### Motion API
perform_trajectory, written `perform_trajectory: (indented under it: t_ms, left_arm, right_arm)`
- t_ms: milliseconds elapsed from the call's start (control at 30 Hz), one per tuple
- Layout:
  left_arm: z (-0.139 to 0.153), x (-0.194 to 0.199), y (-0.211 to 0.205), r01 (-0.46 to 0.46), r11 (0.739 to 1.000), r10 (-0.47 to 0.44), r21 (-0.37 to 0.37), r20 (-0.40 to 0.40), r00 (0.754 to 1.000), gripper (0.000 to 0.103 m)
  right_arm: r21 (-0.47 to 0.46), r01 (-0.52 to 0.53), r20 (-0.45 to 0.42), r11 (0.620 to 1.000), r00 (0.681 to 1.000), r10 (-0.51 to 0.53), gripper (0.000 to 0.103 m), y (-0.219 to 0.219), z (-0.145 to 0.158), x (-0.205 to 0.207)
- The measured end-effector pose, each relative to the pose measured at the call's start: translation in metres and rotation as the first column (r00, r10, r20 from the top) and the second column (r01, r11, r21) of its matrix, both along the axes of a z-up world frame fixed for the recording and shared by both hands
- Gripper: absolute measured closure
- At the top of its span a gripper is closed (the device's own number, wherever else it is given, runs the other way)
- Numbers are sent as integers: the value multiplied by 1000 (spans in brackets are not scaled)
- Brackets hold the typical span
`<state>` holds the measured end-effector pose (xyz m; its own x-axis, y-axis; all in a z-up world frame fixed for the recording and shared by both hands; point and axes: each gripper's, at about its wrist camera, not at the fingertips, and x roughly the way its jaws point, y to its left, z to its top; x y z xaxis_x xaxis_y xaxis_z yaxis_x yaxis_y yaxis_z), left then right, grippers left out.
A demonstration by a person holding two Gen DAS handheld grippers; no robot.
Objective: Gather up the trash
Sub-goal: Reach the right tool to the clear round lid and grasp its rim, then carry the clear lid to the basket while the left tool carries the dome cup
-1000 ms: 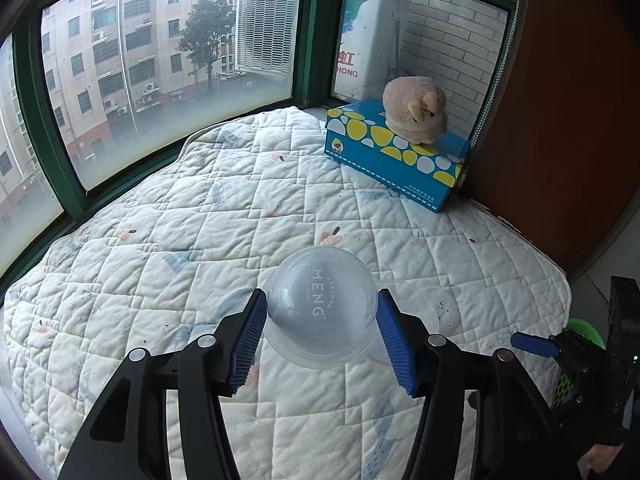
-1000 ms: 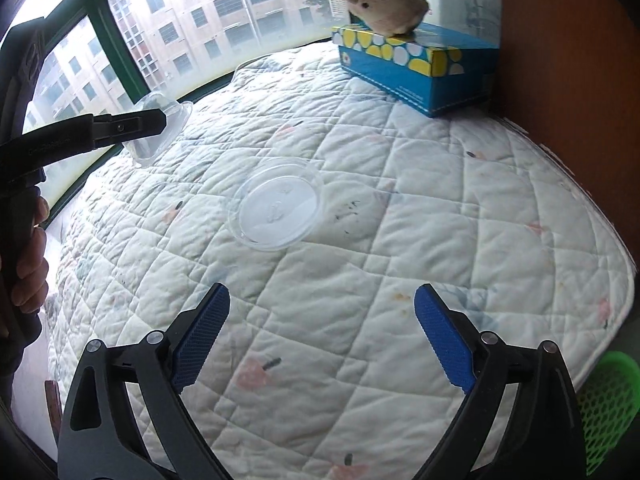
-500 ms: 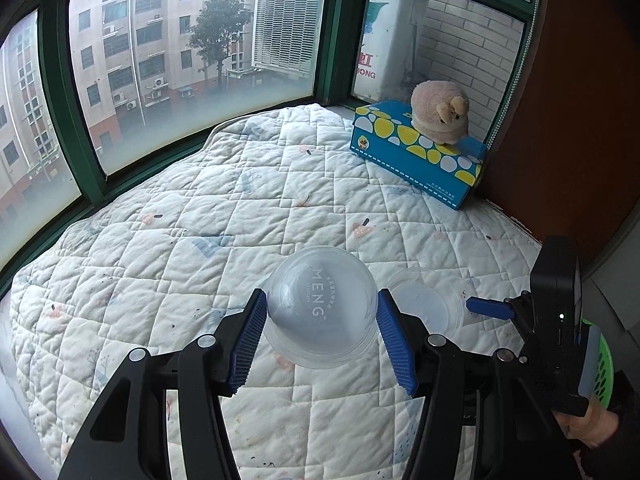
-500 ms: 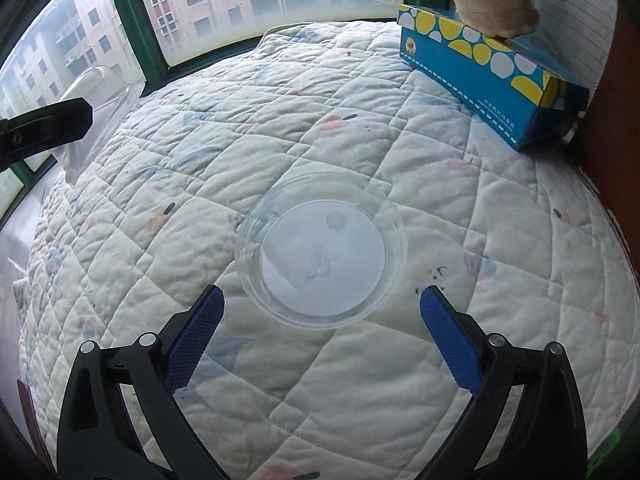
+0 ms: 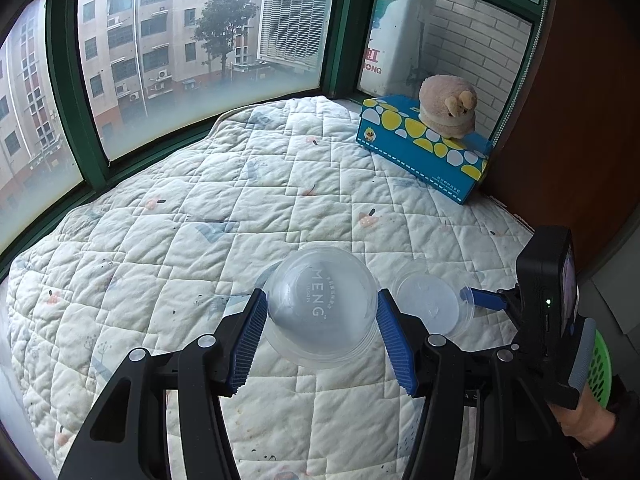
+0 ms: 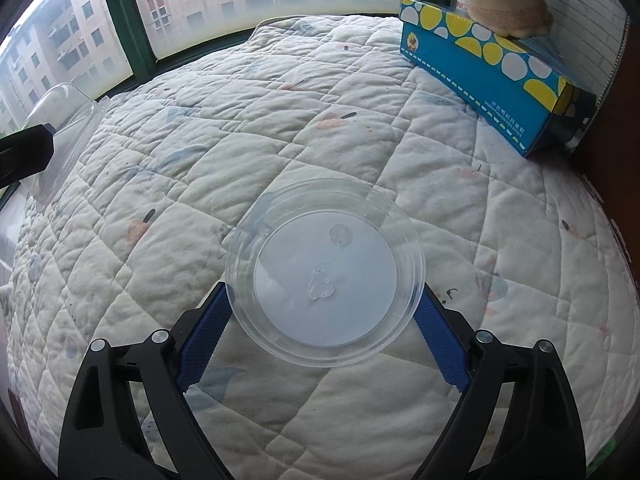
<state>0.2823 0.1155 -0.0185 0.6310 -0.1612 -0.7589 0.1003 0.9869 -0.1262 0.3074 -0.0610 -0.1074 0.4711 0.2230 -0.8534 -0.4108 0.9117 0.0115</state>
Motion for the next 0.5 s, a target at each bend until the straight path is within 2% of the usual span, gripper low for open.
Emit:
perform_trajectory:
  t_ms: [500]
  left_arm:
    - [0, -40, -53, 66, 998, -66, -19, 9, 998, 49]
  right_arm:
    - [50, 86, 63, 995, 994, -89, 14, -60, 42, -72]
